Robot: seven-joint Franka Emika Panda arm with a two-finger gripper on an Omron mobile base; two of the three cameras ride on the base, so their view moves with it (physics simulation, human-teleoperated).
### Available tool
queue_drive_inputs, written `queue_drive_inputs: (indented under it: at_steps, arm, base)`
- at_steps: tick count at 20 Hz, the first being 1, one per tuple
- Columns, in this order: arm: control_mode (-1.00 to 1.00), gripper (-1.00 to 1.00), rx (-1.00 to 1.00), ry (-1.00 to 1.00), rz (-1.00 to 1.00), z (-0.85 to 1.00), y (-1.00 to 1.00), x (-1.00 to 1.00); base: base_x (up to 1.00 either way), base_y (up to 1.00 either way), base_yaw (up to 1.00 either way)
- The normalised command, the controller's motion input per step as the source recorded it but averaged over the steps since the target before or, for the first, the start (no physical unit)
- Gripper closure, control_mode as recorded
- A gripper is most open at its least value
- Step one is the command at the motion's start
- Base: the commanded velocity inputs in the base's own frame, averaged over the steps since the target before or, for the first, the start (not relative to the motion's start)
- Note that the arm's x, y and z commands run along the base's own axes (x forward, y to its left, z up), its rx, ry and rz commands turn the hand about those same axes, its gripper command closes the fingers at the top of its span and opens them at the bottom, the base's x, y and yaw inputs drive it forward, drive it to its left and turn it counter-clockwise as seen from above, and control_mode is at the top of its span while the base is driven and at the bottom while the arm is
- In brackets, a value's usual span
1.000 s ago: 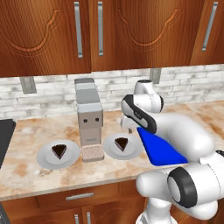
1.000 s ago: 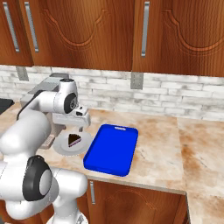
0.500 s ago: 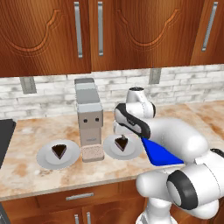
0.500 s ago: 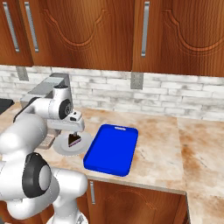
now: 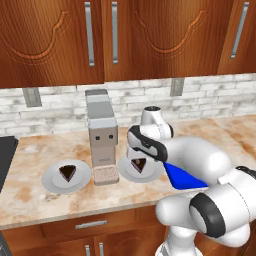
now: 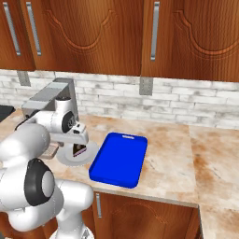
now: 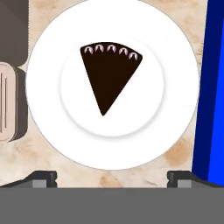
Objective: Move the dessert items from the plates to the tray.
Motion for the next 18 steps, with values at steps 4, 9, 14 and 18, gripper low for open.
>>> queue_drive_inputs:
  at_steps: [4,9,14,18]
  arm:
    - [-1.00,-1.00,0.01,-0.02,0.00,-0.18,0.00,0.13]
    - [-1.00,-1.00,0.00,-0.02,0.00,-0.22,0.01,0.16]
    - [-1.00,-1.00,0.00,-0.01,0.00,-0.23,0.02,0.14]
    - [-1.00,-1.00,0.00,0.00,0.00,-0.17,0.02,0.13]
  base:
    - [0.00,0.00,0.00]
    - [0.00,0.00,0.00]
    - [0.00,0.00,0.00]
    - [0.00,0.00,0.00]
